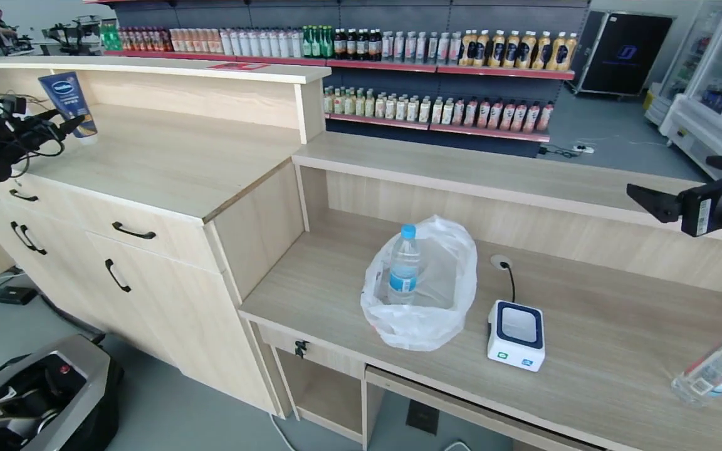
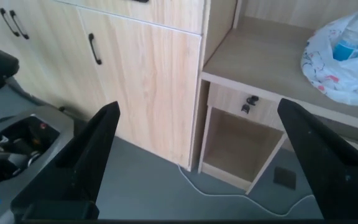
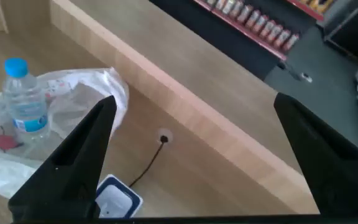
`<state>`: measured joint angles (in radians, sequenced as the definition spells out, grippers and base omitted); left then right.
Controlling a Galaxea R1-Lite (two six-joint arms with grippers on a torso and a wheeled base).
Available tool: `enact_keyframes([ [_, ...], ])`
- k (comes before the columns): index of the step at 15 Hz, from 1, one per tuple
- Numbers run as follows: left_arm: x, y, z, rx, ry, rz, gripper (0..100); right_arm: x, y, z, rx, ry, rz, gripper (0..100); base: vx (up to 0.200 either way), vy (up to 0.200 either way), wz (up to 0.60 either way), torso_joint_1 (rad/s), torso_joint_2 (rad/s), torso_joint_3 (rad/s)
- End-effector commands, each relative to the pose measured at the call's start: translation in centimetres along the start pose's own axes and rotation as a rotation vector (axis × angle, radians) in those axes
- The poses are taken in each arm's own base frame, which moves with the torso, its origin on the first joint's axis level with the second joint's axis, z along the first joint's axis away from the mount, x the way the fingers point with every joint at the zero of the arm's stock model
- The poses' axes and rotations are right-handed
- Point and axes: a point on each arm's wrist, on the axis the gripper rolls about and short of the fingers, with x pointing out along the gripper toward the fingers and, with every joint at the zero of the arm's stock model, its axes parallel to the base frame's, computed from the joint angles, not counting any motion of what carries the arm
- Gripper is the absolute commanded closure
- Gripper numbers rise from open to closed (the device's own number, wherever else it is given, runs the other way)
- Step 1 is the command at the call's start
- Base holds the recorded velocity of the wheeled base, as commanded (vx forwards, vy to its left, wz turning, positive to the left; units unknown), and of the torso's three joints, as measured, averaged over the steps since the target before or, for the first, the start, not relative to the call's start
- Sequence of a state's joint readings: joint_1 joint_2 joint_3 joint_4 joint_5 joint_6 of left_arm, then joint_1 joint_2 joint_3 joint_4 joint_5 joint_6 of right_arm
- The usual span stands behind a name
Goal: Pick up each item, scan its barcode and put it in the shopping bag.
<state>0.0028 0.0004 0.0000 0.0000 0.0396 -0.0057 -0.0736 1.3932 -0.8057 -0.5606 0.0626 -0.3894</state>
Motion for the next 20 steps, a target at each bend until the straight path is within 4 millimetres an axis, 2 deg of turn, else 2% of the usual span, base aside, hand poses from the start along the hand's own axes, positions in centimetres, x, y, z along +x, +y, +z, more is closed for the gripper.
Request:
enact_keyframes([
  [1,0.0,0.0,0.0,0.0,0.0,0.001,0,-2.9,-2.1,1.0,0.073,0.044,-0.16,0,0.0,0.0,-0.6,0.002,0.0,-0.002],
  [4,0.0,0.0,0.0,0.0,0.0,0.001,0,-3.4,-4.1,-2.0,0.11,0.187,-0.273,0,0.0,0.0,-0.6,-0.001,0.0,0.004],
  [5,0.0,0.0,0.0,0.0,0.0,0.001,0,-3.1,-5.1,-4.1,0.119,0.272,-0.316,0,0.0,0.0,-0.6,0.002,0.0,-0.002],
  [6,0.0,0.0,0.0,0.0,0.0,0.001,0,-2.8,-5.5,-5.4,0.13,0.323,-0.328,0,0.0,0.0,-0.6,0.012,0.0,0.002],
  [7,0.0,0.0,0.0,0.0,0.0,0.001,0,-2.6,-5.6,-6.2,0.136,0.352,-0.33,0,0.0,0.0,-0.6,-0.002,0.0,-0.002],
  [8,0.0,0.0,0.0,0.0,0.0,0.001,0,-2.4,-5.7,-8.1,0.16,0.414,-0.333,0,0.0,0.0,-0.6,0.002,0.0,0.007],
  [10,0.0,0.0,0.0,0.0,0.0,0.001,0,-1.9,-5.8,-9.8,0.184,0.467,-0.314,0,0.0,0.0,0.0,0.0,0.0,0.0],
  [14,0.0,0.0,0.0,0.0,0.0,0.001,0,-0.1,-6.0,-11.3,0.193,0.415,-0.281,0,0.0,0.0,0.0,0.0,0.0,0.0],
  [17,0.0,0.0,0.0,0.0,0.0,0.001,0,0.1,-5.9,-12.0,0.204,0.406,-0.267,0,0.0,0.0,0.0,0.0,0.0,0.0],
  [20,0.0,0.0,0.0,0.0,0.0,0.001,0,-1.9,-5.8,-12.5,0.211,0.292,-0.162,0,0.0,0.0,0.0,0.0,0.0,0.0],
])
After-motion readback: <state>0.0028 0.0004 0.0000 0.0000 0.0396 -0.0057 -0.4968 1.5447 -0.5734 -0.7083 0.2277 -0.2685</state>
